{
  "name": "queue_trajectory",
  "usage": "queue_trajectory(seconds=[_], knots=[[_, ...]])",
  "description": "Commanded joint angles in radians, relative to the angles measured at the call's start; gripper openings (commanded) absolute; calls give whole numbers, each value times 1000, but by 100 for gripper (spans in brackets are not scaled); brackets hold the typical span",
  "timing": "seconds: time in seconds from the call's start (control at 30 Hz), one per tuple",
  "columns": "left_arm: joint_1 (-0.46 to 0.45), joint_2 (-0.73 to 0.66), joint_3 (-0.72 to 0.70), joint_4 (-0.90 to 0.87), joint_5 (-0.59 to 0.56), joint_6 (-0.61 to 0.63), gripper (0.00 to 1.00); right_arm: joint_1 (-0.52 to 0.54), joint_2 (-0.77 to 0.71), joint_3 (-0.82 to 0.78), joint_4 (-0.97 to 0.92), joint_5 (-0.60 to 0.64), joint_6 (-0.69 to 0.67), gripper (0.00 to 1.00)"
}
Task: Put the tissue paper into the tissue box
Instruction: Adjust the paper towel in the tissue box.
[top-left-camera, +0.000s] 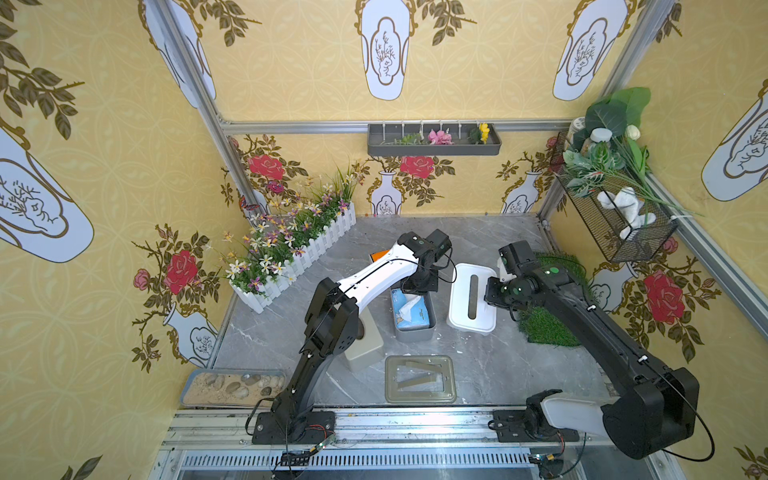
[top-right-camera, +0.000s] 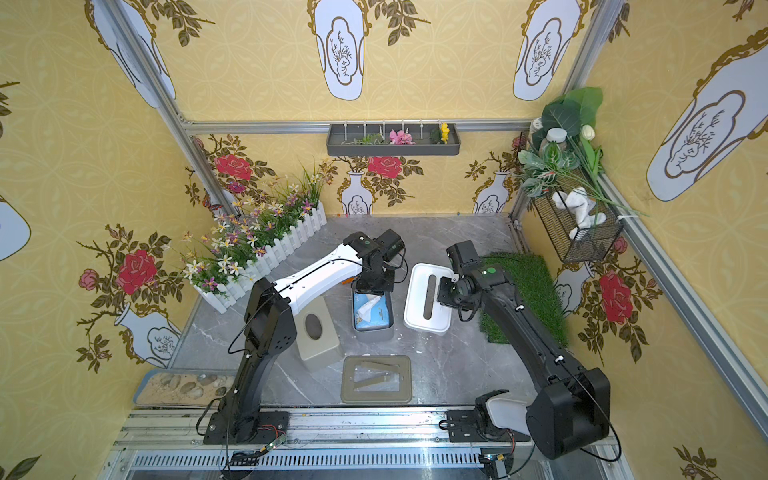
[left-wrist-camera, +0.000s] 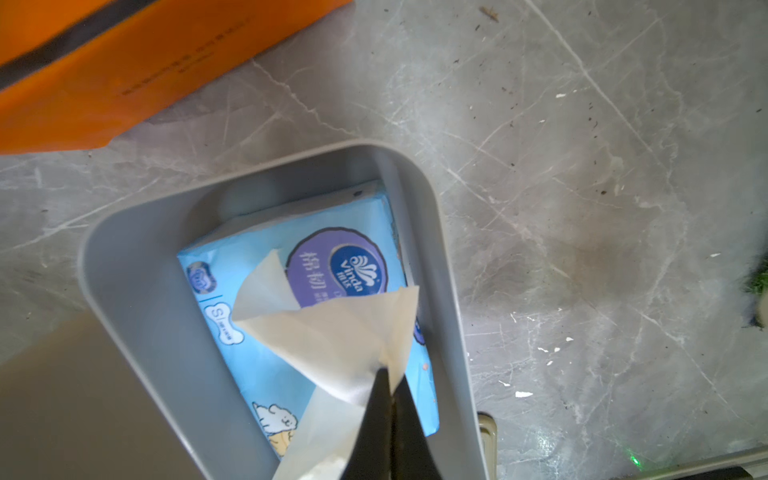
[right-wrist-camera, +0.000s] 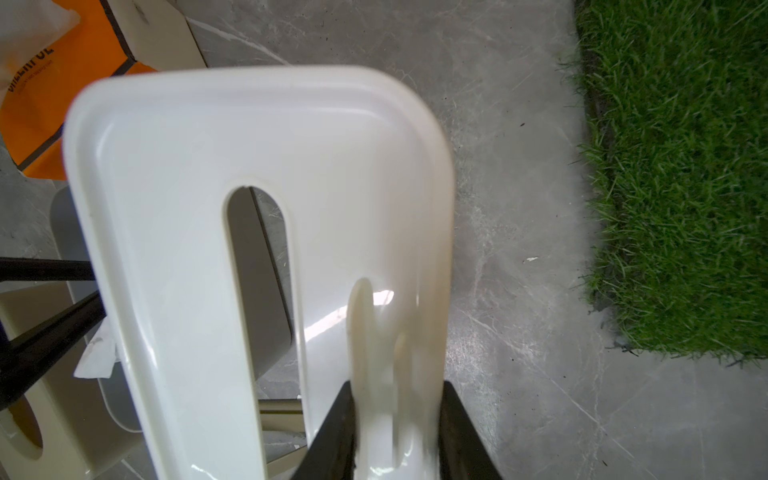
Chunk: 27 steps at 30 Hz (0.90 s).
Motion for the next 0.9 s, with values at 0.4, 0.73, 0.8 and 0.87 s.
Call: queue_trajectory(seconds=[0.4,0.73,0.8,0.87], knots=[[-20,76,-57,3,44,-72,17,-28,-34,-25,25,-35,-36,18],[-33,82,-112,76,53,-97,30,-29,-40,-11,18,-50,-47,18],[-33,62,-110,82,41,-99,36,-29,-44,-8,16,-53,-49,18],[-33,43,-104,81,24,-97,43,-28,-48,-7,16,-55,-49,18]])
